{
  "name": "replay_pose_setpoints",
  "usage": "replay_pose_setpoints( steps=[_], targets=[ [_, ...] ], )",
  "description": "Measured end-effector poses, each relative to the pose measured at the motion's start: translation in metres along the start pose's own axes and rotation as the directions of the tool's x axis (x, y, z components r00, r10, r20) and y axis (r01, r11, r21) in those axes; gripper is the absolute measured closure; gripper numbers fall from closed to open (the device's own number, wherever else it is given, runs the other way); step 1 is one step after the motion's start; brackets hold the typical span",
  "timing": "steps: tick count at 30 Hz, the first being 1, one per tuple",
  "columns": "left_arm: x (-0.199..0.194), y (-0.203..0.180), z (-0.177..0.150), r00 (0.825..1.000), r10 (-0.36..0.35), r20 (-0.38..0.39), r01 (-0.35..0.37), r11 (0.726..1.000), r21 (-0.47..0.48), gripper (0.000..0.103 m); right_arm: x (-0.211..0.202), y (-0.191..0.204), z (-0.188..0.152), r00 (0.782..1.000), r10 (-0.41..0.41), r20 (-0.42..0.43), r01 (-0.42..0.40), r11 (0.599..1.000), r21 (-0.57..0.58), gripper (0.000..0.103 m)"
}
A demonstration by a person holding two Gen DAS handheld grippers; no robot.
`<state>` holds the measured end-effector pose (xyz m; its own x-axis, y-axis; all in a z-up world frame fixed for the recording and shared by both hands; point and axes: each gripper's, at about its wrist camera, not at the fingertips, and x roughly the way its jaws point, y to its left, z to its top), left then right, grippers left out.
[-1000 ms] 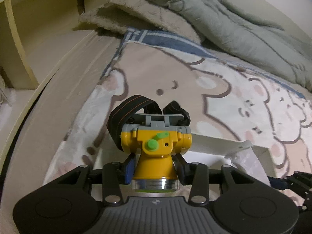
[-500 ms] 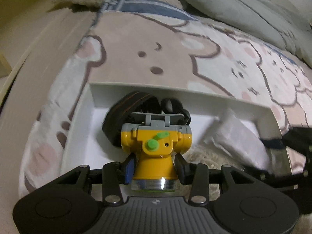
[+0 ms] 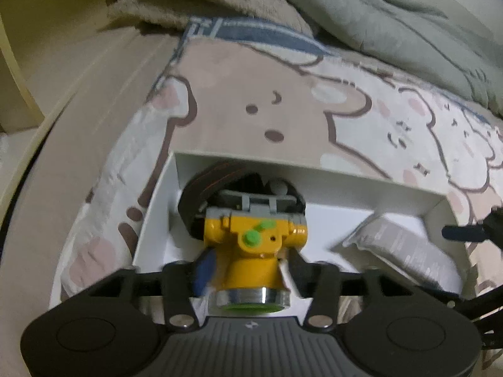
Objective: Organize objects
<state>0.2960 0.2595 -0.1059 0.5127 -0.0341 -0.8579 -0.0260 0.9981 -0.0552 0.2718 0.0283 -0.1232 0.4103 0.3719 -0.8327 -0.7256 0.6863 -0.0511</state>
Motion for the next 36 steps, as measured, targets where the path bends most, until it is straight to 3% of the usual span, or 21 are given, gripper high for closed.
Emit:
replay_pose_setpoints(
  steps=[1,2,8,17,23,36],
  targets=[
    [-0.006,-0.001,0.001,1.000,0.010,0.015,-0.010,1.000,-0.010,0.027,-0.004,-0.003,-0.001,1.000,0.007,0.004,-0.007,1.000,0.020,0.025],
    [-0.011,-0.001,0.002,1.000,0.012,0.028,-0.012,1.000,-0.016,0.026,-0.007,-0.005,0.000,1.000,0.014,0.009,-0.014,0.999,0.037,0.024],
    [-0.036,-0.013,0.002,0.999,-0.011,0.043,0.013,0.999,-0.037,0.024,-0.027,-0.019,0.001,0.997,0.058,0.057,-0.066,0.986,0.154,0.020],
    [-0.062,-0.033,-0.010,0.998,0.015,0.055,-0.012,0.999,-0.044,0.023,-0.056,-0.038,-0.004,0.993,0.051,0.106,-0.079,0.955,0.286,0.020],
    [-0.095,-0.048,-0.017,0.995,0.040,0.095,-0.031,0.996,-0.088,0.018,-0.089,-0.046,-0.013,0.989,0.031,0.142,-0.078,0.938,0.337,0.019],
    [-0.165,-0.092,-0.042,0.978,0.081,0.192,-0.062,0.993,-0.104,0.004,-0.153,-0.057,-0.042,0.977,-0.062,0.205,-0.028,0.913,0.407,0.005]
  ],
)
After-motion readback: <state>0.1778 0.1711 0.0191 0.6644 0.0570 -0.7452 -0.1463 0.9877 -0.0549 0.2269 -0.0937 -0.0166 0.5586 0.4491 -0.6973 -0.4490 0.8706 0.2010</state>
